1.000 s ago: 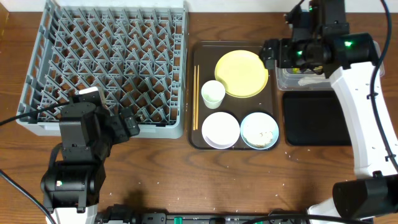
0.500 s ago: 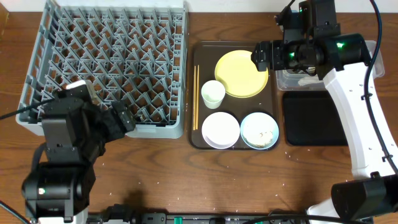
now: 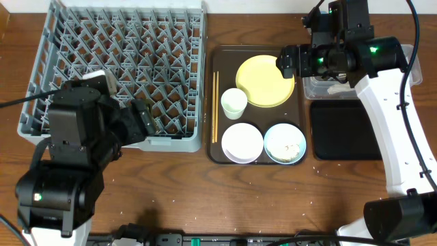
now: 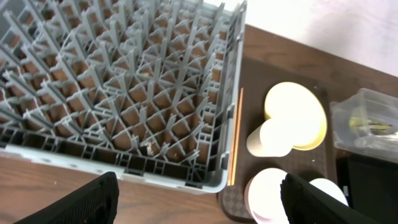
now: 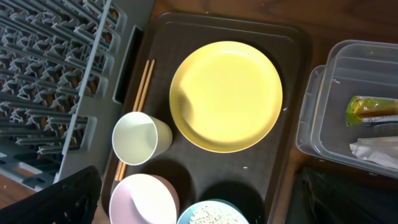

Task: Sort waste into correct bins and load items into the dishwasher

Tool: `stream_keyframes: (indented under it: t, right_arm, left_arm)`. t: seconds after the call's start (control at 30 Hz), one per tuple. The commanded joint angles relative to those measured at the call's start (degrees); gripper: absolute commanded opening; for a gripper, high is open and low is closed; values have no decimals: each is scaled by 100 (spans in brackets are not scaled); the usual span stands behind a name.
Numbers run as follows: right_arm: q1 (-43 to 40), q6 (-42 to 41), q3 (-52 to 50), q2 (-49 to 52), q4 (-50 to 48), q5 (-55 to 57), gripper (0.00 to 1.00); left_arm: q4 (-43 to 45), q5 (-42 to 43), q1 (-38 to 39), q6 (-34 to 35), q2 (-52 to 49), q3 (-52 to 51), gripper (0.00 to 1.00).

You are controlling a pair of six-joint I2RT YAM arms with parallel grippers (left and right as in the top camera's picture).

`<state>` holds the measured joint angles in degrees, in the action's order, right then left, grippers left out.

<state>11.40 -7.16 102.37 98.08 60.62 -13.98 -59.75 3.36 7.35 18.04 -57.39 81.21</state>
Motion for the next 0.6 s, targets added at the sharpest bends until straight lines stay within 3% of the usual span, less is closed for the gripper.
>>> stream_keyframes:
  t: [0.0, 0.27, 0.57]
  right_arm:
    - [26, 39, 0, 7, 7, -44, 99]
    - [26, 39, 0, 7, 76, -44, 99]
    - [26, 39, 0, 7, 50, -44, 99]
  left_arm:
    - [20, -166, 210, 26, -136, 184, 85]
    - [133, -208, 719, 33, -417, 195, 84]
    - [216, -796, 1261, 374, -920, 284, 84]
